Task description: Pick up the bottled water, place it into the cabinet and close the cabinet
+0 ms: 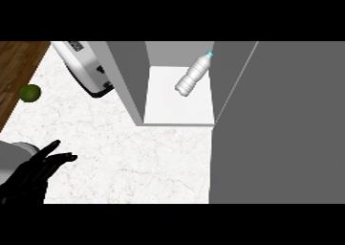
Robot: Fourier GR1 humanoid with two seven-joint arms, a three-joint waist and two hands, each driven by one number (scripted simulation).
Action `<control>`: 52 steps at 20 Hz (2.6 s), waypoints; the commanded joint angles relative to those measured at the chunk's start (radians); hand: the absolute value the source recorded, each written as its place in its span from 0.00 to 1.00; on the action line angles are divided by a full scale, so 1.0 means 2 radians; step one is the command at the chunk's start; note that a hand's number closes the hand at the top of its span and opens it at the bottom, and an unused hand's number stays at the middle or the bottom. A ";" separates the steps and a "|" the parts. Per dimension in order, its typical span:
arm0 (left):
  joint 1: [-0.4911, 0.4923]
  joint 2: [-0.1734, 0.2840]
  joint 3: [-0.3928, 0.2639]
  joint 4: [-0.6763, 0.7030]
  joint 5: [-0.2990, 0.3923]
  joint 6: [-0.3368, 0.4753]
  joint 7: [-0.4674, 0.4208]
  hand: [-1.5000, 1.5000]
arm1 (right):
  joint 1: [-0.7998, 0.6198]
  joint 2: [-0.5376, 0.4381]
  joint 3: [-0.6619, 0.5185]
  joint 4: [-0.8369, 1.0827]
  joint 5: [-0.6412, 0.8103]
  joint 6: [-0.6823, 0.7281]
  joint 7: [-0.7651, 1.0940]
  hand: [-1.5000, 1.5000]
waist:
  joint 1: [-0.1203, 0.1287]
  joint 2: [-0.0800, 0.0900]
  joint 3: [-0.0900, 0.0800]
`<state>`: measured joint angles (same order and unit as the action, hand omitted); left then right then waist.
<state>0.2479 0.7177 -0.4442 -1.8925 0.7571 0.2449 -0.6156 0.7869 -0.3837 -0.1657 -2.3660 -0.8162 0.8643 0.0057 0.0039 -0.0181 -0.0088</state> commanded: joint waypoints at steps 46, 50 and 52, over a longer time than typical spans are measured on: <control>0.192 0.142 0.205 -0.002 0.124 -0.212 -0.044 0.00 | -0.552 0.160 0.381 0.076 0.150 -0.387 0.302 1.00 | 0.064 0.000 -0.005; 0.197 0.153 0.226 0.010 0.133 -0.241 -0.047 0.00 | -0.653 0.190 0.420 0.161 0.126 -0.412 0.355 1.00 | 0.070 0.007 -0.002; 0.215 0.148 0.234 0.014 0.124 -0.261 -0.065 0.00 | -0.714 0.190 0.415 0.181 0.081 -0.416 0.350 1.00 | 0.074 0.007 0.000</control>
<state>0.6443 1.0120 -0.0046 -1.8844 1.0092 -0.2201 -0.7168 -0.4579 -0.0454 0.6183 -2.0972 -0.5881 0.0764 0.6682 0.1386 -0.0109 -0.0132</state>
